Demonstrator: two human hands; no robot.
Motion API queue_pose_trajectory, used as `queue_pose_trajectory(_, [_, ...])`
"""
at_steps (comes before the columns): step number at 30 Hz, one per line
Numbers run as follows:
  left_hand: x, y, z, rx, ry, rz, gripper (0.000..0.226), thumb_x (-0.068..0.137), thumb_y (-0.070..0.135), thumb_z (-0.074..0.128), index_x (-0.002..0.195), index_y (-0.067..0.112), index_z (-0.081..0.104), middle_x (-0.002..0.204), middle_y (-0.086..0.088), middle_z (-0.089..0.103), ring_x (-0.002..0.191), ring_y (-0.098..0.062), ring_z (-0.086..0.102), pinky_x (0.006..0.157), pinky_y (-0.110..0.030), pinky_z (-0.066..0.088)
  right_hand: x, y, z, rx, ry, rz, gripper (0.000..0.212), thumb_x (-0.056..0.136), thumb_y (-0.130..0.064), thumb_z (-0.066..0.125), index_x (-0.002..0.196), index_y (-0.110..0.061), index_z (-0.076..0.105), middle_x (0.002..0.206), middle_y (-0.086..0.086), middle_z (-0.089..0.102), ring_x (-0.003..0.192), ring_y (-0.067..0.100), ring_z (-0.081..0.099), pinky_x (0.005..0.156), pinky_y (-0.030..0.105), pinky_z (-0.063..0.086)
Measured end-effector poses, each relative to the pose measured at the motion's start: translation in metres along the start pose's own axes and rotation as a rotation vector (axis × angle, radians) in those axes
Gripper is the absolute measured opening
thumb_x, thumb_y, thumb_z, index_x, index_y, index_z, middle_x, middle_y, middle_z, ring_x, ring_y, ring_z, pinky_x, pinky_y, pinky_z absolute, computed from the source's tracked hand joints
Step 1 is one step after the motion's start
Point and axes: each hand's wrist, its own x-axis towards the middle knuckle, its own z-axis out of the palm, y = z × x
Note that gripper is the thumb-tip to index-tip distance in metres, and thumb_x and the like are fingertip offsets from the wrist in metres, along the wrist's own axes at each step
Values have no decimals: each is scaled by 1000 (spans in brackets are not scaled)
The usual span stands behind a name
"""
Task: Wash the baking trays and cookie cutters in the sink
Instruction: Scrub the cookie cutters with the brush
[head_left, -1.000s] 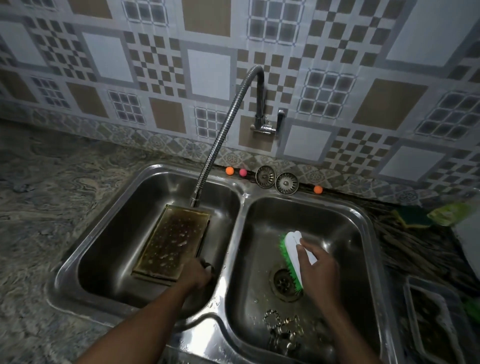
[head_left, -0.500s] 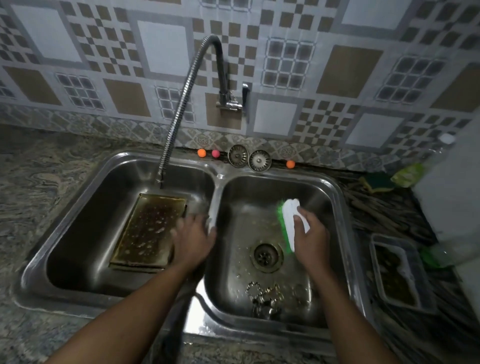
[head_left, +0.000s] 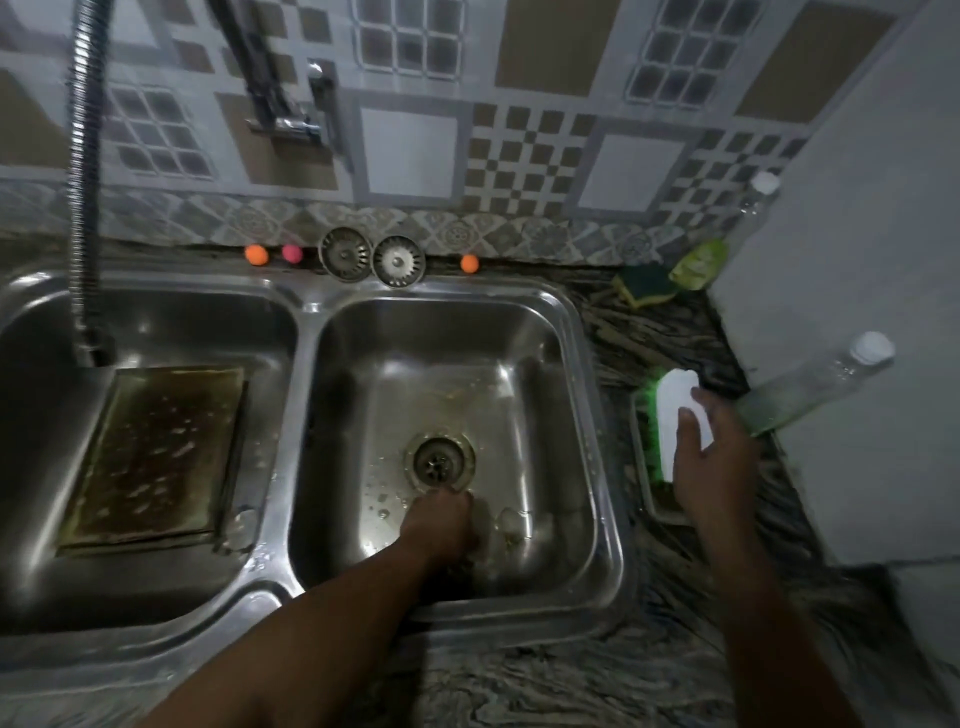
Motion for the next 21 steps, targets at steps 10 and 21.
queue_pose_trajectory(10, [33, 45, 27, 112, -27, -23, 50, 90, 27, 60, 134, 9, 43, 133, -13, 51, 112, -30, 62, 89, -41, 49, 4, 63, -13, -150, -72, 90, 32, 98, -19, 54, 128, -9, 61, 131, 10, 61, 120, 28, 56, 95, 28, 40])
queue_pose_trajectory(21, [40, 15, 2, -1166, 234, -165, 24, 84, 2, 70, 91, 25, 72, 94, 3, 73, 91, -16, 69, 81, -23, 55, 11, -1, 5, 63, 37, 58, 30, 95, -20, 60, 123, -10, 63, 124, 1, 62, 110, 9, 54, 94, 17, 39])
